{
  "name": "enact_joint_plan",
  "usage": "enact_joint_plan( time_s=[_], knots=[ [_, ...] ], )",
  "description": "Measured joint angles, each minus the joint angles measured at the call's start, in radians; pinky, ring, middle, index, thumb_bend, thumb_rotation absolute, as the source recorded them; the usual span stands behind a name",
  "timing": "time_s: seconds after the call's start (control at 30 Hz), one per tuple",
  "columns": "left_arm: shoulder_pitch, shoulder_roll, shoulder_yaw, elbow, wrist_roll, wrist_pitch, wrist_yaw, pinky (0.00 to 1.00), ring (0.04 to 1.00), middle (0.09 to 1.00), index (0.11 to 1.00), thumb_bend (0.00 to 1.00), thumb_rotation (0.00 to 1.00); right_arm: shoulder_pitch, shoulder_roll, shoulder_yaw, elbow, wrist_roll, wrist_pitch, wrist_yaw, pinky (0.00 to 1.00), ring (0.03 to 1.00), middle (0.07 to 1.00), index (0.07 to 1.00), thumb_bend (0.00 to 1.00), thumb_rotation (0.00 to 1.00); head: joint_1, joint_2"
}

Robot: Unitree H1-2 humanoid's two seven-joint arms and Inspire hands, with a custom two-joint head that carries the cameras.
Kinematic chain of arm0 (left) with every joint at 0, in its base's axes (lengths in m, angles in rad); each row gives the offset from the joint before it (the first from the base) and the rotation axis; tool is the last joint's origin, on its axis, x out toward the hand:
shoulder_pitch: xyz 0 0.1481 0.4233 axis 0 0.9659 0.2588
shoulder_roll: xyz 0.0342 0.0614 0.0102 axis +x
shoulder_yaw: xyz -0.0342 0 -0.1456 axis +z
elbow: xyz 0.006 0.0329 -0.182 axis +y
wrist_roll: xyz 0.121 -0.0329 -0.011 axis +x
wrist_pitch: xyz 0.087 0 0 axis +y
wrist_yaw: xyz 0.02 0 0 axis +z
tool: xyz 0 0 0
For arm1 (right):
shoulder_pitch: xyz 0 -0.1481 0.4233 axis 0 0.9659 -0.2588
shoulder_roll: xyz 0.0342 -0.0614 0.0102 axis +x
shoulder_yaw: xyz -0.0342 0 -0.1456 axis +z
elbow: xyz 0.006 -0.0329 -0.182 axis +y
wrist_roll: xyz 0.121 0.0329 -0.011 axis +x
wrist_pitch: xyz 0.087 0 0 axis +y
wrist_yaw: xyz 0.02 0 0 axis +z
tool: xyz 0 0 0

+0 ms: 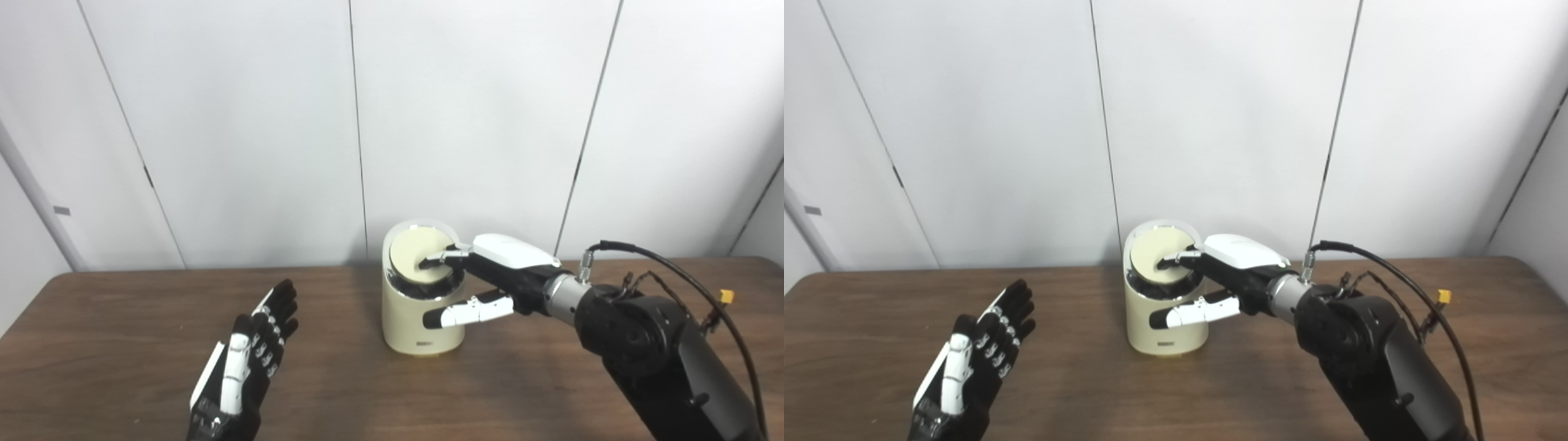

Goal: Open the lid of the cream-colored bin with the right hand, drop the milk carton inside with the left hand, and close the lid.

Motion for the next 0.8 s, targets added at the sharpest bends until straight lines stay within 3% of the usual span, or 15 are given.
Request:
enact_joint_plan(
  time_s=[0.2, 0.33, 0.47, 0.8],
  knots=[
    [0.000, -0.011, 0.000, 0.000, 0.006, 0.000, 0.000, 1.00, 1.000, 0.964, 0.968, 0.63, 1.00, 0.050, -0.006, 0.045, -0.004, -0.129, -0.078, -0.067, 0.95, 0.972, 0.917, 0.891, 0.72, 0.85, -0.009, -0.003],
    [-0.003, -0.018, 0.000, 0.002, 0.006, 0.000, 0.000, 1.00, 1.000, 0.962, 0.968, 0.63, 1.00, 0.087, -0.013, 0.109, 0.005, -0.309, -0.160, -0.163, 0.99, 0.985, 0.930, 0.898, 0.69, 0.82, -0.015, -0.009],
    [-0.008, -0.025, -0.003, 0.004, 0.010, 0.000, -0.001, 1.00, 1.000, 0.958, 0.964, 0.63, 1.00, 0.097, -0.020, 0.161, -0.001, -0.482, -0.225, -0.184, 1.00, 0.994, 0.935, 0.903, 0.67, 0.82, -0.015, -0.012],
    [-0.010, -0.025, -0.001, 0.007, 0.013, 0.000, -0.006, 1.00, 1.000, 0.952, 0.963, 0.63, 1.00, 0.127, -0.013, 0.153, -0.019, -0.541, -0.254, -0.191, 1.00, 0.969, 0.916, 0.887, 0.68, 0.83, -0.023, -0.015]
  ],
)
